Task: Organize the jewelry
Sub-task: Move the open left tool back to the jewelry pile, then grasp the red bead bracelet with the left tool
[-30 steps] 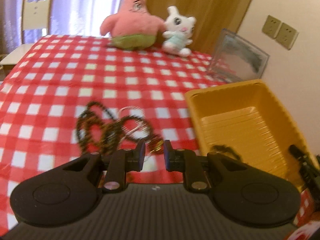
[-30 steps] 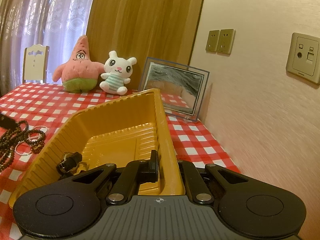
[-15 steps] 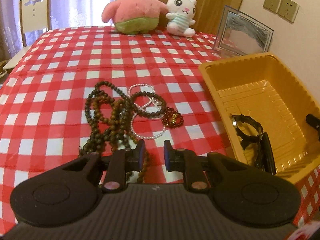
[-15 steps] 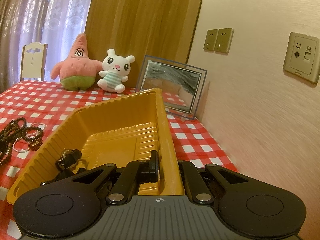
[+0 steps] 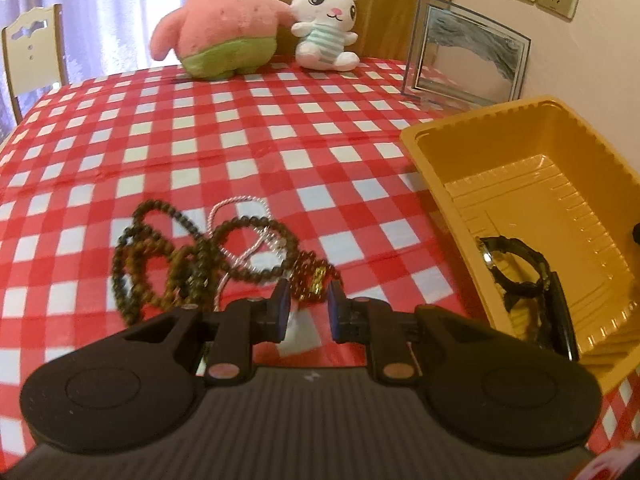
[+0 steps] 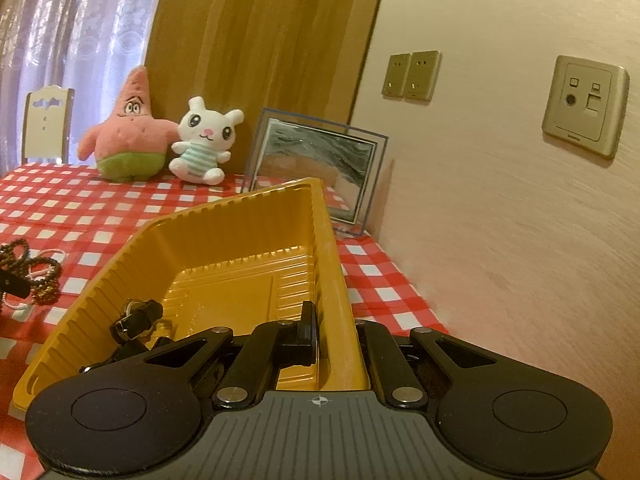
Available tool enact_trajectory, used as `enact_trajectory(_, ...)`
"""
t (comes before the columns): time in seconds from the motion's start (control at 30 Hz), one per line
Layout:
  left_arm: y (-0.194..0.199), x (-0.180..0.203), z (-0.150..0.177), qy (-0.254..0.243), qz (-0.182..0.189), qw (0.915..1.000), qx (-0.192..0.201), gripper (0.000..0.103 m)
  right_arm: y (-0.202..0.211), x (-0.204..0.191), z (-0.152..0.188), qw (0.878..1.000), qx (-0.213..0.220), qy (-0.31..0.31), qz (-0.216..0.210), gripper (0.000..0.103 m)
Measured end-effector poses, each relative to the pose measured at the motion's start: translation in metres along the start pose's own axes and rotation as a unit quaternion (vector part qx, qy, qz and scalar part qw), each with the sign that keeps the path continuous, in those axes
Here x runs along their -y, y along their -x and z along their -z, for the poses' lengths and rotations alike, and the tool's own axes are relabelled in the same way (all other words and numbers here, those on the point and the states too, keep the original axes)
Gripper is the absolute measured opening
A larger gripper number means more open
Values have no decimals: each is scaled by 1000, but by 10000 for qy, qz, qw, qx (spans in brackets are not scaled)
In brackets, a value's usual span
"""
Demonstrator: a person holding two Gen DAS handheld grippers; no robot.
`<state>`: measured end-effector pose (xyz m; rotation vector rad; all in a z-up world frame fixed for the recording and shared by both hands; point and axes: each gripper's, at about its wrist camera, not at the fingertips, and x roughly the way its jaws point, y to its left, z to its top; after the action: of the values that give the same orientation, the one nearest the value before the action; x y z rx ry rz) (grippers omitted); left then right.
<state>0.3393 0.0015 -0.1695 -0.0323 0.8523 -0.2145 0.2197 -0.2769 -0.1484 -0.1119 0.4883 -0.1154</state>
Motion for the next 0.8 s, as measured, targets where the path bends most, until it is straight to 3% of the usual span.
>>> enact_trajectory(0.33, -25, -14, -9, 279, 109, 9994, -167, 16, -3, 5, 2, 10000, -79, -50, 2, 4)
enact_trajectory(0.53, -28, -12, -2, 183, 108, 9996, -176, 16, -4, 6, 1, 9999, -93, -57, -2, 5)
enact_trajectory(0.63, -26, -11, -1, 139, 124, 9997, -167, 12, -5, 6, 1, 9999, -97, -60, -2, 5)
enact_trajectory(0.7, -23, -8, -2, 56, 120, 9999, -89, 4, -5, 6, 1, 9999, -97, -61, -3, 5)
enact_trajectory(0.8, -17, -6, -3, 8, 137, 9999, -20, 4, -5, 6, 1, 9999, -95, -61, -5, 5)
